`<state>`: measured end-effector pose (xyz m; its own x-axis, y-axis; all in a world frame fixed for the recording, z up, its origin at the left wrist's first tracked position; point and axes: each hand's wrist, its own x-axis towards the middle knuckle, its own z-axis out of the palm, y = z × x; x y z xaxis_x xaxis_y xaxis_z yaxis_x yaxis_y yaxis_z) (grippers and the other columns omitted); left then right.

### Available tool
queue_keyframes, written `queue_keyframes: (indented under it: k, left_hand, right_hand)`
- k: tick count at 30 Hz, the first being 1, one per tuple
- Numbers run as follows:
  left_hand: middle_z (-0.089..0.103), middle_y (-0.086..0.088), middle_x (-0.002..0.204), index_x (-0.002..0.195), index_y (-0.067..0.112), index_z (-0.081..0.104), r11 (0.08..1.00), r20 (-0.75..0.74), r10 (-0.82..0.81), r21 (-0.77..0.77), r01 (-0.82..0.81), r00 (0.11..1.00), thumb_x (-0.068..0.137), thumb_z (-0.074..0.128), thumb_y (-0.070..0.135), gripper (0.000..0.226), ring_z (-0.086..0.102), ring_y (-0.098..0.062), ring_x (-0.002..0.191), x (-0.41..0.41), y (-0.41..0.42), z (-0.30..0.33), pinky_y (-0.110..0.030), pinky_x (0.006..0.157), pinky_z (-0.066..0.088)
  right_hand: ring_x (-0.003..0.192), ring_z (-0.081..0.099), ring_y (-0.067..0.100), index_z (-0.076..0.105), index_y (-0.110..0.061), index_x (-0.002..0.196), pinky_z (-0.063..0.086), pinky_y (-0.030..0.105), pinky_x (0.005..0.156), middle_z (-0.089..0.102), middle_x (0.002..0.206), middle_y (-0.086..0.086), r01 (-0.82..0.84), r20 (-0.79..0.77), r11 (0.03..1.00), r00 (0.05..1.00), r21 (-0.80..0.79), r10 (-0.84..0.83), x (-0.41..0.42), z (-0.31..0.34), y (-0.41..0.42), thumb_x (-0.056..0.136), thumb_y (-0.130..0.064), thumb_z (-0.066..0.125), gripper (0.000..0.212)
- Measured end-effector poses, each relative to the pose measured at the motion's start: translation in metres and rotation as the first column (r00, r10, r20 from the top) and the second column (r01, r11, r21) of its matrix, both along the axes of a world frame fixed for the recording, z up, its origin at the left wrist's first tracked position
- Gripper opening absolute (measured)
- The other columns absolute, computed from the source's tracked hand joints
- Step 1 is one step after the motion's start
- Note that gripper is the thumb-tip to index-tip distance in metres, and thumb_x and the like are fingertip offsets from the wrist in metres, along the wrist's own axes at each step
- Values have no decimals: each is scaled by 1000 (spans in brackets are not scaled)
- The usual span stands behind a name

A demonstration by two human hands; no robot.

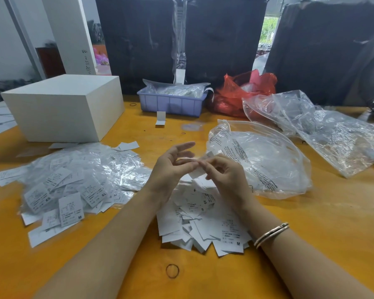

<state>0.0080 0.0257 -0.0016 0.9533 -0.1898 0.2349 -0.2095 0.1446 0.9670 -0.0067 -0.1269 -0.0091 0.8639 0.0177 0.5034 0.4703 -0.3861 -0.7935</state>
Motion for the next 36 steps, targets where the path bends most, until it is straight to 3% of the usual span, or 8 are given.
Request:
queue_keyframes:
  k: [5, 8, 11, 14, 16, 19, 24, 36]
  left_hand:
    - [72, 1, 89, 104, 17, 67, 996, -95, -79, 22, 81, 992, 77, 72, 11, 28, 68, -9, 83, 2, 2, 0, -15, 68, 50]
    - [71, 6, 76, 95, 13, 68, 999, -123, -45, -11, 44, 991, 79, 70, 11, 16, 65, -3, 69, 3, 0, -2, -13, 61, 48]
    - [68, 14, 71, 95, 17, 66, 997, -135, -13, -77, 3, 991, 79, 69, 13, 17, 62, -1, 66, 5, 2, -1, -15, 62, 49]
    - [68, 13, 71, 100, 18, 64, 989, -142, -5, -149, -17, 990, 81, 67, 10, 21, 64, -3, 67, 6, 4, 1, -16, 62, 51]
    - [69, 10, 73, 101, 18, 63, 986, -133, 9, -163, -31, 991, 81, 66, 10, 22, 65, -4, 69, 6, 5, 2, -15, 62, 51]
    - [70, 9, 74, 101, 17, 63, 985, -121, 33, -162, -53, 992, 80, 67, 11, 22, 65, -4, 69, 6, 6, 3, -15, 62, 50]
    - [69, 8, 73, 100, 18, 63, 988, -95, 32, -145, -45, 995, 71, 70, 19, 30, 65, -4, 69, 6, 5, 2, -15, 62, 50]
    - [67, 8, 73, 99, 18, 63, 991, -86, 2, -133, -14, 996, 65, 71, 22, 35, 63, -4, 66, 6, 4, 2, -15, 63, 51]
  right_hand:
    - [64, 57, 32, 69, 3, 73, 47, 42, 60, 61, 72, 18, 47, 46, 999, 998, -11, -47, 4, -3, -3, 83, -17, 68, 22]
    - [66, 57, 23, 66, -10, 71, 47, 33, 61, 60, 72, 10, 37, 41, 998, 998, 48, -39, 3, -1, -3, 85, -22, 63, 20]
    - [76, 59, 22, 61, -16, 82, 50, 29, 70, 61, 84, 10, 49, -17, 973, 999, 225, -47, 6, -1, -7, 87, -11, 63, 8]
    - [81, 62, 16, 52, -29, 103, 55, 28, 75, 57, 92, 6, 7, -91, 881, 995, 473, 42, 7, -1, -12, 84, 3, 61, 38]
    - [82, 63, 15, 46, -34, 113, 55, 27, 74, 57, 89, 4, -13, -98, 833, 992, 554, 80, 8, 0, -16, 84, 4, 61, 50]
    - [80, 63, 12, 56, -27, 108, 52, 24, 73, 63, 79, -4, -11, -96, 777, 991, 629, 91, 9, 4, -18, 84, 3, 61, 39]
    - [79, 64, 9, 72, -23, 83, 52, 22, 73, 68, 77, -6, -36, -49, 747, 995, 664, 92, 5, 10, -13, 86, 2, 58, 29]
    - [84, 64, 3, 70, -34, 85, 49, 15, 71, 69, 85, -13, -130, 127, 878, 989, 461, 79, 1, 12, -15, 84, -9, 61, 27]
